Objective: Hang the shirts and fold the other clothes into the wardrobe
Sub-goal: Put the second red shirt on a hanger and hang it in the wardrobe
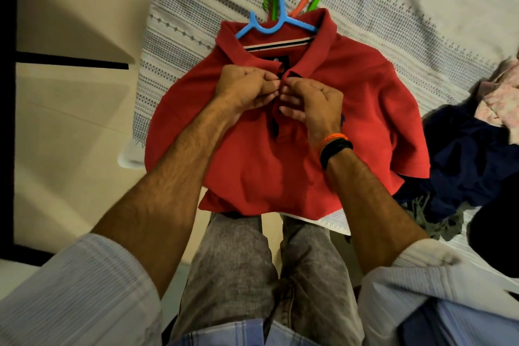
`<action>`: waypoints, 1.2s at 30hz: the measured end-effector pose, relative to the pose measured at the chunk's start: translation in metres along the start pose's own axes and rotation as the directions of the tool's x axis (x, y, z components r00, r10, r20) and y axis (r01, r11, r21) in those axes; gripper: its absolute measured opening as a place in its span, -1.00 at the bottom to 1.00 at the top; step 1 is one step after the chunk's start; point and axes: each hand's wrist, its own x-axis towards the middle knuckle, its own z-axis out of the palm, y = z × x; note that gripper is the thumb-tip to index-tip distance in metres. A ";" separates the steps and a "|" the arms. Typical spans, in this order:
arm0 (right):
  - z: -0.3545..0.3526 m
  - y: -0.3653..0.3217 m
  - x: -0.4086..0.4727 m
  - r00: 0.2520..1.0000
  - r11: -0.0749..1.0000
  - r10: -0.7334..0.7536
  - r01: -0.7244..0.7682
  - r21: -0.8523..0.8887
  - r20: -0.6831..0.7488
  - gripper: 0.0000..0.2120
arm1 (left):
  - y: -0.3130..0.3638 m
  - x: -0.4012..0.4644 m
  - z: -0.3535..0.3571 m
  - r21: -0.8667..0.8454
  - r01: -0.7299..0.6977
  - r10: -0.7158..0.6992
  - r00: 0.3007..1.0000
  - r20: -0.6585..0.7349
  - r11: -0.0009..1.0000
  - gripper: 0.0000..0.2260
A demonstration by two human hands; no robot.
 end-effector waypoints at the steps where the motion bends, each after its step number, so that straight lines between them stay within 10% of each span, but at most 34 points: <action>1: 0.000 -0.001 0.000 0.999 0.999 0.045 -0.046 0.026 0.016 -0.87 | 0.000 0.000 -0.002 0.000 0.009 -0.009 0.999 0.032 1.000 -0.81; 12: -0.004 -0.008 0.006 0.993 0.989 0.097 -0.088 -0.118 0.072 -0.93 | -0.001 0.000 -0.013 -0.056 -0.003 0.009 0.993 0.117 0.998 -0.91; 19: 0.000 -0.006 0.007 0.996 0.977 0.067 -0.052 -0.207 0.065 -0.94 | -0.011 0.006 -0.001 0.104 -0.057 0.074 0.983 -0.171 0.993 -0.81; 27: 0.005 -0.011 0.003 0.978 0.978 0.206 -0.204 -0.044 0.027 -0.93 | -0.019 0.008 0.016 -0.236 0.034 -0.100 0.957 -0.274 0.971 -0.81; 36: 0.002 -0.005 0.009 0.879 0.831 0.464 -0.475 0.290 0.112 -0.87 | -0.048 -0.002 0.014 0.287 -0.360 0.443 0.835 -0.326 0.888 -0.75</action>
